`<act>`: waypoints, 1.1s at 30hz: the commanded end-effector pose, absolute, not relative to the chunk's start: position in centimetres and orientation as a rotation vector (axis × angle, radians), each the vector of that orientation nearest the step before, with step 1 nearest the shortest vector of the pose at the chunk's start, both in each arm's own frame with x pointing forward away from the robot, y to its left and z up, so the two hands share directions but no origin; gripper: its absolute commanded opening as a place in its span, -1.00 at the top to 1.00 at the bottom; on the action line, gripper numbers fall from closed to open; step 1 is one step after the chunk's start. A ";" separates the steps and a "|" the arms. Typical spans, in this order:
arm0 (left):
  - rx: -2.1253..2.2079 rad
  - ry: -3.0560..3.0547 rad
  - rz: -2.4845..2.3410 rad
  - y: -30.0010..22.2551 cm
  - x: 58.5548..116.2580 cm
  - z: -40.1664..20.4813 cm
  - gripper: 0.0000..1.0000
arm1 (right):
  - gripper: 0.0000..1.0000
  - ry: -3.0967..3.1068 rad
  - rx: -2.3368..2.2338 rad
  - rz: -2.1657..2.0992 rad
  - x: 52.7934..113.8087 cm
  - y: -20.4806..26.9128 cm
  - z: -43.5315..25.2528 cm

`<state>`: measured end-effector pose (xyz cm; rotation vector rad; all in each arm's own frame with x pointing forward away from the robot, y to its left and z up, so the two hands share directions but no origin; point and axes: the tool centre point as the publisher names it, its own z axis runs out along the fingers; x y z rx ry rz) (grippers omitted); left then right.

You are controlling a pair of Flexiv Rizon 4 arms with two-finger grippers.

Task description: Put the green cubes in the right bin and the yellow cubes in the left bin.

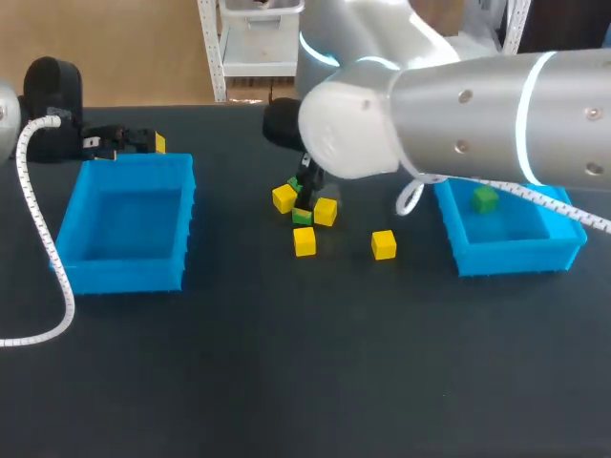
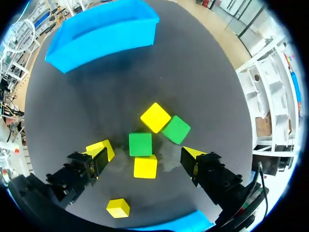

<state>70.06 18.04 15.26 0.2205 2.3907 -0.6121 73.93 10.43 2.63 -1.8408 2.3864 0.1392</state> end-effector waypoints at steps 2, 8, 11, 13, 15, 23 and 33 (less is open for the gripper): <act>0.228 2.380 -0.628 18.3 70.0 15.1 -1.00 | -1.00 2.398 -1.850 0.138 74.0 10.8 2.0; 0.228 2.380 -0.628 18.3 70.0 15.1 -1.00 | -1.00 2.437 -1.814 0.136 74.0 11.0 1.2; 0.228 2.380 -0.628 18.3 70.0 15.1 -1.00 | -1.00 2.454 -1.800 0.135 74.0 11.1 0.7; 0.228 2.380 -0.628 18.3 70.0 15.1 -1.00 | -1.00 2.460 -1.796 0.138 74.0 11.2 0.4; 0.228 2.380 -0.628 18.3 70.0 15.1 -1.00 | -1.00 2.467 -1.794 0.140 73.8 11.1 0.2; 0.228 2.380 -0.628 18.3 70.0 15.1 -1.00 | -0.48 2.488 -1.780 0.124 73.6 11.2 -0.3; 0.228 2.380 -0.628 18.3 70.0 15.1 -1.00 | 0.37 2.532 -1.712 0.088 73.3 11.1 -1.3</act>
